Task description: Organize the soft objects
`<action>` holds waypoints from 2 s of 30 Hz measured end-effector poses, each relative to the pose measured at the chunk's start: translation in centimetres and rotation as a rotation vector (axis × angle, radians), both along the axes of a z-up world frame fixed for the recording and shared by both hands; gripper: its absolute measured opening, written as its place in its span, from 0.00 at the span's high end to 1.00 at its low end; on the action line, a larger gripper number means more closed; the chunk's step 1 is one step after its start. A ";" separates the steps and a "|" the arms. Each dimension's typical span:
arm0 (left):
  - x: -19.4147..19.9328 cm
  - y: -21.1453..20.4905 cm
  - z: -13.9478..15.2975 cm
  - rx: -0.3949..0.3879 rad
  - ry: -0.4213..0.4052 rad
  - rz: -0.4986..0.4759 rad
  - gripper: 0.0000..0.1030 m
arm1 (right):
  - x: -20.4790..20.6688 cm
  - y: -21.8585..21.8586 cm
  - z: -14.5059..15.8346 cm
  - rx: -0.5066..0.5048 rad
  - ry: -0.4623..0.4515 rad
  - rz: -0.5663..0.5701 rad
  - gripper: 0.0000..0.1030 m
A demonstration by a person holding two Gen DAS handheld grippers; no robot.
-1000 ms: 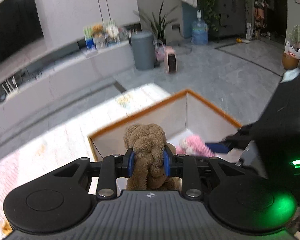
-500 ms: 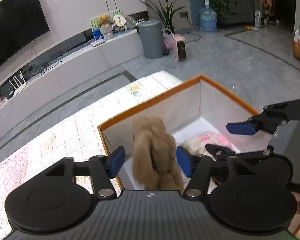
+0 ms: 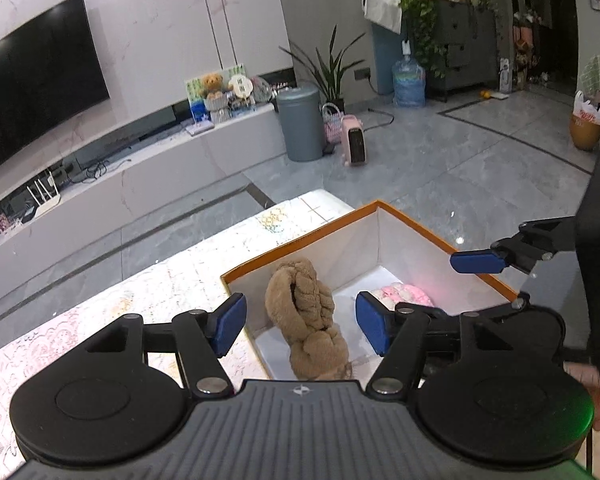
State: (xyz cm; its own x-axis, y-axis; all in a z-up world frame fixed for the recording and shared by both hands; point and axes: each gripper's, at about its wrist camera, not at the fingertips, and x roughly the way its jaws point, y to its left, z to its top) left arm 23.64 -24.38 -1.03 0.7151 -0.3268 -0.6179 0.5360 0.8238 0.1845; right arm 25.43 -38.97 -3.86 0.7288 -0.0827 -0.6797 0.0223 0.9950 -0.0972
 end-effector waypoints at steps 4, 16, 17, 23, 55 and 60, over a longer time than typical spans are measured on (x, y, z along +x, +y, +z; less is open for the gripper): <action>-2.7 2.3 0.9 -0.031 -0.070 0.021 0.28 | -2.3 0.9 1.3 0.042 -0.045 0.010 0.43; -8.8 11.3 1.1 -0.136 -0.040 0.151 0.28 | -11.2 6.1 3.7 0.221 -0.173 0.042 0.21; -9.2 12.0 1.0 -0.133 -0.036 0.167 0.28 | -11.8 6.5 3.7 0.232 -0.179 0.041 0.21; -10.6 16.7 0.2 -0.156 0.005 0.286 0.28 | -15.0 10.4 3.0 0.256 -0.172 0.084 0.47; -12.0 35.6 -3.4 -0.150 0.069 0.490 0.19 | -11.8 29.3 -0.8 0.313 -0.079 0.412 0.49; -9.0 36.5 -4.8 -0.095 0.095 0.518 0.16 | -9.8 31.0 -2.3 0.297 -0.047 0.429 0.46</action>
